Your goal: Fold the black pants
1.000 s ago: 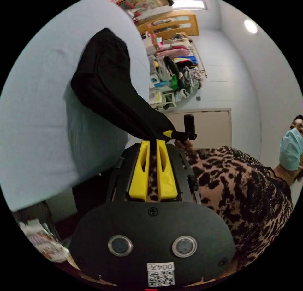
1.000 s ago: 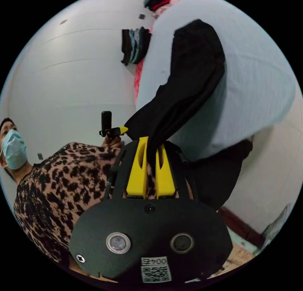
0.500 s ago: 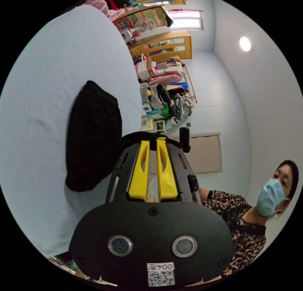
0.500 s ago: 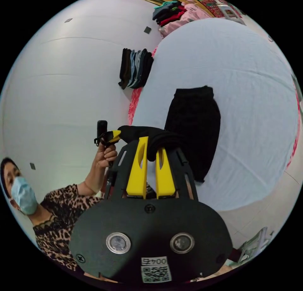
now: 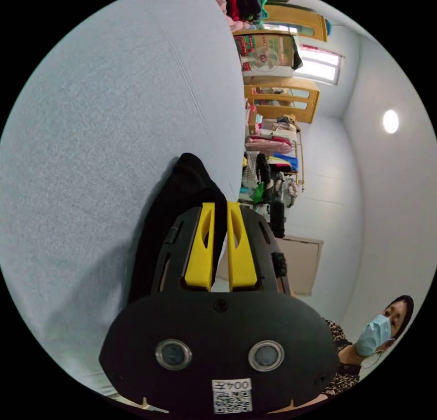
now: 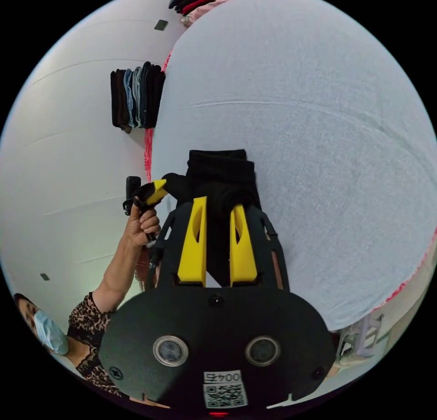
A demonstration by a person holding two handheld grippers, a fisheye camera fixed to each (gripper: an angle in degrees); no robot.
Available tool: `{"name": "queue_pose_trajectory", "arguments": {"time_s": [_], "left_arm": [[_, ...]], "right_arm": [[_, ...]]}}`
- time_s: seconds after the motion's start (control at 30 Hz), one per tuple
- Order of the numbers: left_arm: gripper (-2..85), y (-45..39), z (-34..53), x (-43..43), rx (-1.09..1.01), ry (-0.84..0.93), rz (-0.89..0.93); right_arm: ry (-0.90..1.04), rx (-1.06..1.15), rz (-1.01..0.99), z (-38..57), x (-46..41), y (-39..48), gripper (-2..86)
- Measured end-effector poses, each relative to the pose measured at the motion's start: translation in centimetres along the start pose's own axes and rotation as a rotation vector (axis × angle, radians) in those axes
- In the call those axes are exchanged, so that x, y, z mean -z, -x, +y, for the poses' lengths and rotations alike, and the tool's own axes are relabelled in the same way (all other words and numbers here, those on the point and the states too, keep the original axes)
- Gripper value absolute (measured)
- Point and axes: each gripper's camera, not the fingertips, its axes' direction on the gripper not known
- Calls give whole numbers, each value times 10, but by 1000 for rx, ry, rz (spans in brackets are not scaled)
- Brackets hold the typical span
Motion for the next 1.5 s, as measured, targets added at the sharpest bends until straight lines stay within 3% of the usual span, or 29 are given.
{"name": "queue_pose_trajectory", "arguments": {"time_s": [0.1, 0.27, 0.4, 0.53, 0.8, 0.93, 1.1, 1.2, 1.3, 1.5], "left_arm": [[50, -8, 4, 6, -51, -62, 59], [50, -29, 37, 35, -206, -138, 42], [62, -23, 102, 43, -314, -107, -101], [87, 0, 165, 30, -378, -93, -357], [79, 5, 164, -42, -438, -80, -349], [37, -6, 161, -80, -447, -26, -606], [29, 10, 156, -93, -376, -19, -454], [27, -8, 165, -88, -390, -71, -525], [35, -55, 181, -87, -534, -218, -636], [76, -132, 148, -184, -820, -130, -641]], "right_arm": [[-57, 120, 221, 14, 27, 56, 114], [18, 332, 377, 54, 3, 141, 135], [199, 311, 397, 68, -50, 164, 136], [253, 289, 492, 61, -70, 174, 117], [264, 236, 689, 37, -76, 213, 59], [272, 227, 712, 30, -77, 225, 57], [273, 205, 682, 23, -71, 229, 56], [253, 215, 669, 25, -68, 228, 56], [213, 189, 632, 28, -64, 222, 56], [153, 202, 668, 38, -69, 215, 55]]}}
